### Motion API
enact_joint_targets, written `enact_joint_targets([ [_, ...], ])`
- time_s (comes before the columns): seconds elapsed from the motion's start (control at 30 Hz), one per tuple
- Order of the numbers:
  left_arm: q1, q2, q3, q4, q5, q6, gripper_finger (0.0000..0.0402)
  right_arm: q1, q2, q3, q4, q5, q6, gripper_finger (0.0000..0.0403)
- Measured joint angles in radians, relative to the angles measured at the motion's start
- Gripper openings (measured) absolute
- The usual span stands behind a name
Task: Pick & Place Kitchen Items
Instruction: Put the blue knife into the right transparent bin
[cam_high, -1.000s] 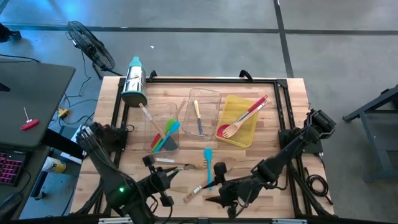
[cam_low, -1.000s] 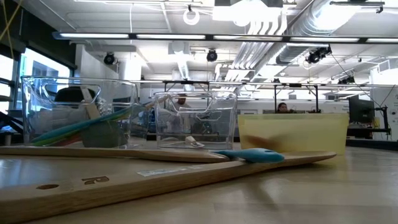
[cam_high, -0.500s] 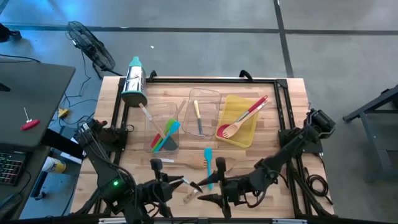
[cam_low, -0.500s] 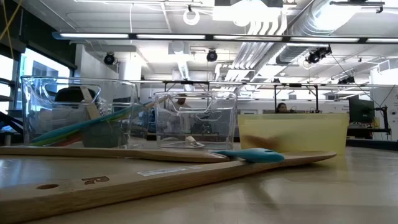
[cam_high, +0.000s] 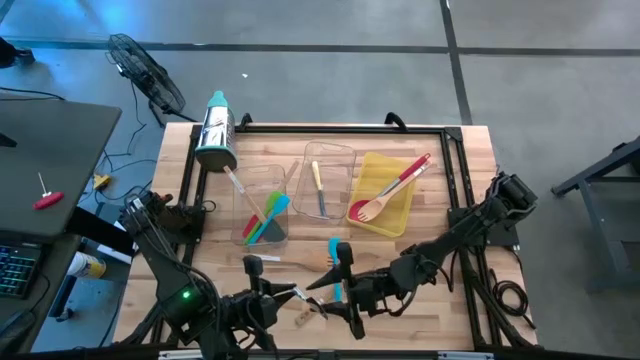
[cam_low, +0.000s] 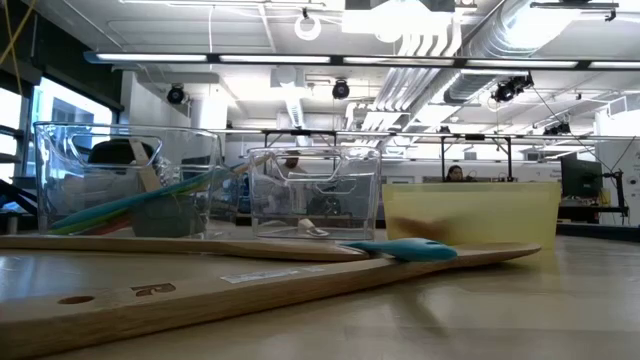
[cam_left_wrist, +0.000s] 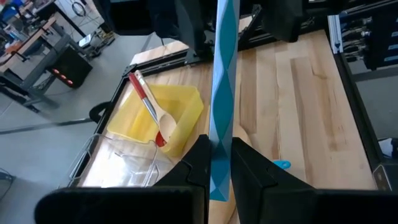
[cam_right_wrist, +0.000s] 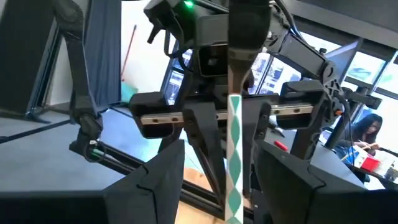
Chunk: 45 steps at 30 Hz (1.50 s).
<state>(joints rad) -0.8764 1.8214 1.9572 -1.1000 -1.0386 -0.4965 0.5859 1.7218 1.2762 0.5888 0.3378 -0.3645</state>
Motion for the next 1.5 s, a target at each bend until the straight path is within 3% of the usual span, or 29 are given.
enact_joint_targets([
  [0.13,0.001,0.000,0.000,0.000,0.000,0.003,0.0031,-0.006,0.000,0.000,-0.001,-0.011,0.000,0.0210],
  [0.37,0.034,0.001,-0.002,0.000,0.025,0.004,0.0031,-0.012,0.000,0.000,-0.008,-0.129,-0.056,0.0289],
  [0.47,0.048,0.001,-0.002,-0.001,0.037,0.003,0.0031,-0.016,0.000,0.000,-0.004,-0.059,-0.015,0.0303],
  [0.6,0.055,0.001,-0.003,0.008,0.039,0.004,0.0031,-0.030,0.000,0.000,-0.001,0.043,-0.002,0.0303],
  [0.83,0.059,0.001,-0.003,0.012,0.039,0.006,0.0031,-0.055,0.000,0.000,-0.001,-0.028,0.026,0.0299],
  [1.3,0.092,0.001,-0.003,0.045,0.068,0.068,0.0031,-0.072,0.000,0.000,-0.034,-0.027,0.027,0.0298],
  [1.5,0.092,0.001,-0.003,0.052,0.068,0.081,0.0031,-0.072,0.000,0.000,-0.077,-0.026,0.028,0.0255],
])
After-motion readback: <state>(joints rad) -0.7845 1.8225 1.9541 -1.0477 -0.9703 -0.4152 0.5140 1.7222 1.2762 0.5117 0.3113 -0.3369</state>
